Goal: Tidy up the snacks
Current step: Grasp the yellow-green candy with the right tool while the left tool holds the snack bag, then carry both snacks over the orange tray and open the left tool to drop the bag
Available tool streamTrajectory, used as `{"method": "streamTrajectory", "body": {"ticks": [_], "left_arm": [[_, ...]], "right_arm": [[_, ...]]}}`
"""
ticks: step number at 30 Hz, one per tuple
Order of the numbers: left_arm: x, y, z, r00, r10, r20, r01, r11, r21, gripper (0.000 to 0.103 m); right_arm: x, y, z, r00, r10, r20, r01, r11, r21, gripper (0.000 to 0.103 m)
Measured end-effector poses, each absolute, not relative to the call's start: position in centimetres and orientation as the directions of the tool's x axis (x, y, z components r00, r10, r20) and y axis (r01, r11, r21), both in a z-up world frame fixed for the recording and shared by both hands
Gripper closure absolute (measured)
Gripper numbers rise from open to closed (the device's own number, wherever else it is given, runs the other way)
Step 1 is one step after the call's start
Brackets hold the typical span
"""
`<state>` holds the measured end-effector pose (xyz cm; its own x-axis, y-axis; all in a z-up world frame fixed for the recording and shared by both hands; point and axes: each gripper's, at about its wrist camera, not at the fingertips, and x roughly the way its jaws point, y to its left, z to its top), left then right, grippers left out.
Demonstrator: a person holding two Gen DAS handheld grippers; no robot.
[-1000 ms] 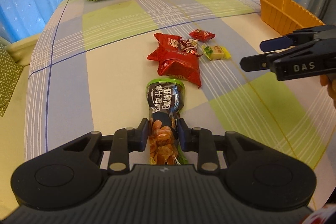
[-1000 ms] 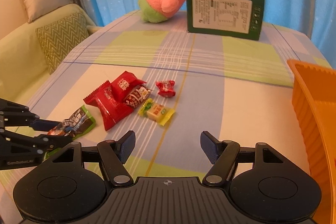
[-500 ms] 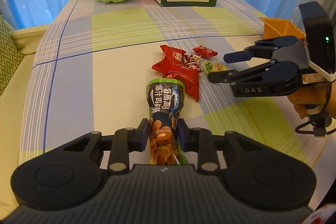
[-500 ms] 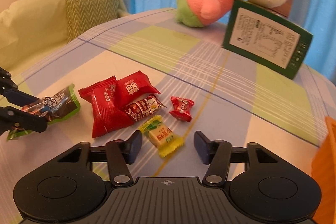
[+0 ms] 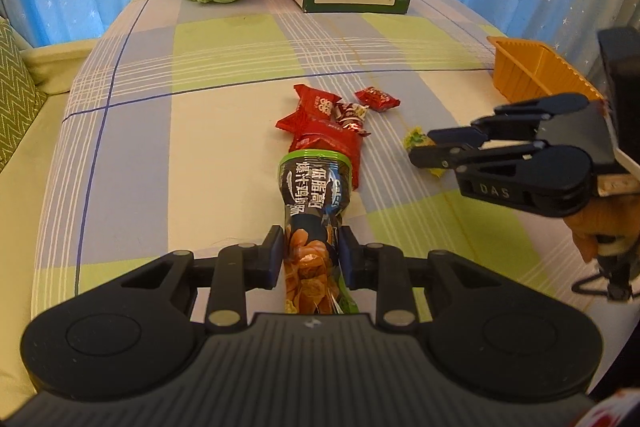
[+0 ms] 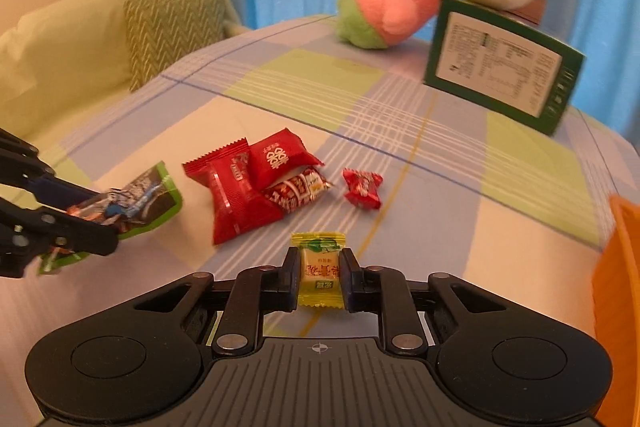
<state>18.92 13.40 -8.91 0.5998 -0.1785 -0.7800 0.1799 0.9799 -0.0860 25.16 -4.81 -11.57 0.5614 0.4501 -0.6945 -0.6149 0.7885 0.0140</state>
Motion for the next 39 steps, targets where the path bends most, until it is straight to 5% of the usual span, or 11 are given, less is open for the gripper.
{"method": "streamTrajectory", "body": {"ticks": [14,39], "left_arm": [[15.4,8.5,-3.9,0.633,-0.171,-0.755,0.166,0.983,-0.084,0.077],[10.8,-4.3,1.4,0.657,-0.289,-0.697,0.253,0.955,-0.156,0.077]], "right_arm": [[18.1,-10.6,-4.6,0.65,0.381,-0.657,-0.398,0.908,0.133,0.082],[10.2,-22.6,1.6,0.751,0.223,-0.621,-0.188,0.974,0.123,0.082]]}}
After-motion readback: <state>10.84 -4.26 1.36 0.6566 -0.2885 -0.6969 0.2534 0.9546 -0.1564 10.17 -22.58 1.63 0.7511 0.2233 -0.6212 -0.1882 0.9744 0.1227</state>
